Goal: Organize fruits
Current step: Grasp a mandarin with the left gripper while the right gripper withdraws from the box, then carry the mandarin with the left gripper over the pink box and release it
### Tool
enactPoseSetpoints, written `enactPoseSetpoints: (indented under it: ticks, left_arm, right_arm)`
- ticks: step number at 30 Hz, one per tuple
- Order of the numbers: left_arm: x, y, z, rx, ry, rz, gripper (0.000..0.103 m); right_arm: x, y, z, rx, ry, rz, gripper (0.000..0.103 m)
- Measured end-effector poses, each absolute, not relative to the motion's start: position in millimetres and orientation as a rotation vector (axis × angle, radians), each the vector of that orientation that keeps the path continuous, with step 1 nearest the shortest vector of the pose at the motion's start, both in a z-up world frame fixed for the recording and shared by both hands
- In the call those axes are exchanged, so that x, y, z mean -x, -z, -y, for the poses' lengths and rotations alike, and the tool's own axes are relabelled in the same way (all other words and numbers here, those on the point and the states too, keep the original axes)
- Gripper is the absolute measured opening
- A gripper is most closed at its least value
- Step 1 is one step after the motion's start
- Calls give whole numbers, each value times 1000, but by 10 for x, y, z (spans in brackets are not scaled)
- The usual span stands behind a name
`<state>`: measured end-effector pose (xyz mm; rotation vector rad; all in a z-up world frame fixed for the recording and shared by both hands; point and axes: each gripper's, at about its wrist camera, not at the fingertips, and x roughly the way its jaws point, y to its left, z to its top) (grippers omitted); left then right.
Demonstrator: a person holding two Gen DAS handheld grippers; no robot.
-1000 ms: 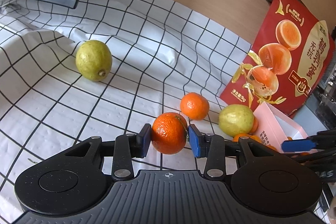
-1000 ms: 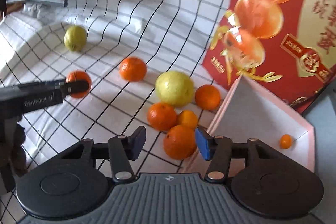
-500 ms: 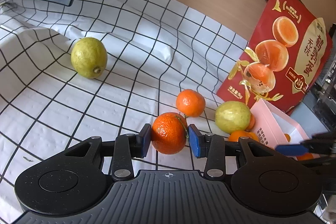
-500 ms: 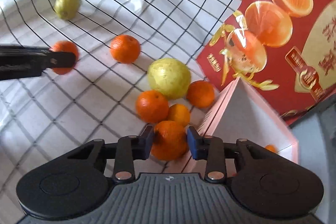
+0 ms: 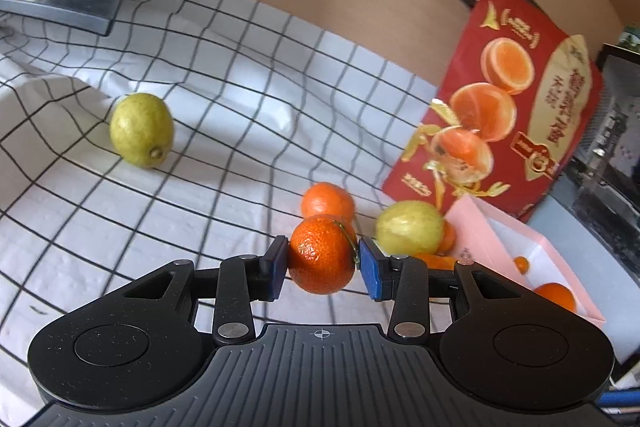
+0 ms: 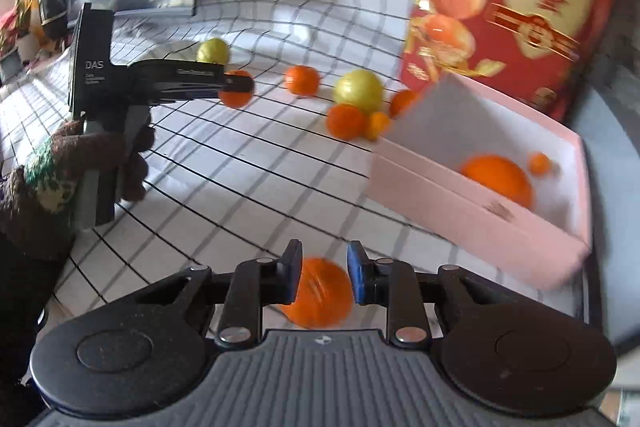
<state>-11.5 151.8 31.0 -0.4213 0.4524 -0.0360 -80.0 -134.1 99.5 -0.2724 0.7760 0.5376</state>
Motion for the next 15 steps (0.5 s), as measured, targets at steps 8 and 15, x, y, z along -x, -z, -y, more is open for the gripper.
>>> enactPoseSetpoints:
  ticks: [8,15]
  left_arm:
    - [520,-287,-1000,442,225,-506,43]
    - [742,-258,-606,389,347,-497,43]
  right_arm:
    - [1032,-817,1660,247,-503,-710,26]
    - [939,-430,1656,186,-469,-728,26]
